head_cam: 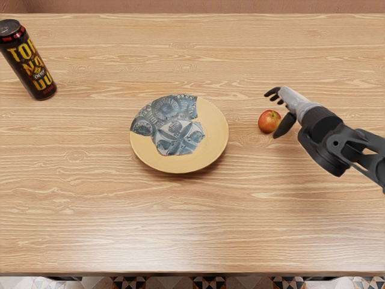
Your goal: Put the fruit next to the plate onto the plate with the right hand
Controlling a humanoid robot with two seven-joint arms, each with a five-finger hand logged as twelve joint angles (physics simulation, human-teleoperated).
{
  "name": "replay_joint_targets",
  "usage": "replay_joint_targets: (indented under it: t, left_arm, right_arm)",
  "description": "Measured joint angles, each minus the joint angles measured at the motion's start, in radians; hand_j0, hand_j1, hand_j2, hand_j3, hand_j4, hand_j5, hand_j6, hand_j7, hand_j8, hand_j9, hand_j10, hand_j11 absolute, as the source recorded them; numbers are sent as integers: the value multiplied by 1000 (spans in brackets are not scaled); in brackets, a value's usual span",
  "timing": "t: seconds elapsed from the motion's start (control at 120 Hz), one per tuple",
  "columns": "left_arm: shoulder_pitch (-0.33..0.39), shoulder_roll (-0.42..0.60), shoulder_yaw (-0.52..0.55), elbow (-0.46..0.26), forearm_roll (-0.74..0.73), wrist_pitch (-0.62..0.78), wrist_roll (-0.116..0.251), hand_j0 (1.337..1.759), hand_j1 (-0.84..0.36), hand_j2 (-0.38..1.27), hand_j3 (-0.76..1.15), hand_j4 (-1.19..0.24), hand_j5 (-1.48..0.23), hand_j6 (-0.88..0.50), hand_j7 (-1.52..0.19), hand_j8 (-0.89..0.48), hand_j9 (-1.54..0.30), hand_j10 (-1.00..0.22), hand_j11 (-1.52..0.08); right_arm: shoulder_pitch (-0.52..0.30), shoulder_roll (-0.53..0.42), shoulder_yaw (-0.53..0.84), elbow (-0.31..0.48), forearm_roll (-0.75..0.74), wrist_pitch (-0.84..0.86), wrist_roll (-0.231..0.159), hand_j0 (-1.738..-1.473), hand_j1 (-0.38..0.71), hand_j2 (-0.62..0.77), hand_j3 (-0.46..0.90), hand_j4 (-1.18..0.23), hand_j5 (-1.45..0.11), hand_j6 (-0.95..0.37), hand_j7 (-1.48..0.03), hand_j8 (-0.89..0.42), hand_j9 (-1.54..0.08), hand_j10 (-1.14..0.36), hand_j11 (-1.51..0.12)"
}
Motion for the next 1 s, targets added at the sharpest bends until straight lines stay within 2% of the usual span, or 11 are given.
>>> replay_joint_targets:
  t: [0.608, 1.0]
  left_arm:
    - [0, 0, 0, 0, 0, 0, 0, 1658, 71, 46, 0, -232, -301, -232, -301, -232, -301, -232, -301]
    - [0, 0, 0, 0, 0, 0, 0, 1658, 71, 46, 0, -232, -301, -232, -301, -232, -301, -232, -301]
  right_arm:
    - [23, 100, -10, -134, 1, 3, 0, -1658, -12, -54, 0, -285, -368, -287, -367, -286, -368, -285, -368]
    - [27, 118, -19, -142, 15, 3, 0, -1658, 112, -74, 0, -387, -501, -388, -501, -388, -501, -387, -501]
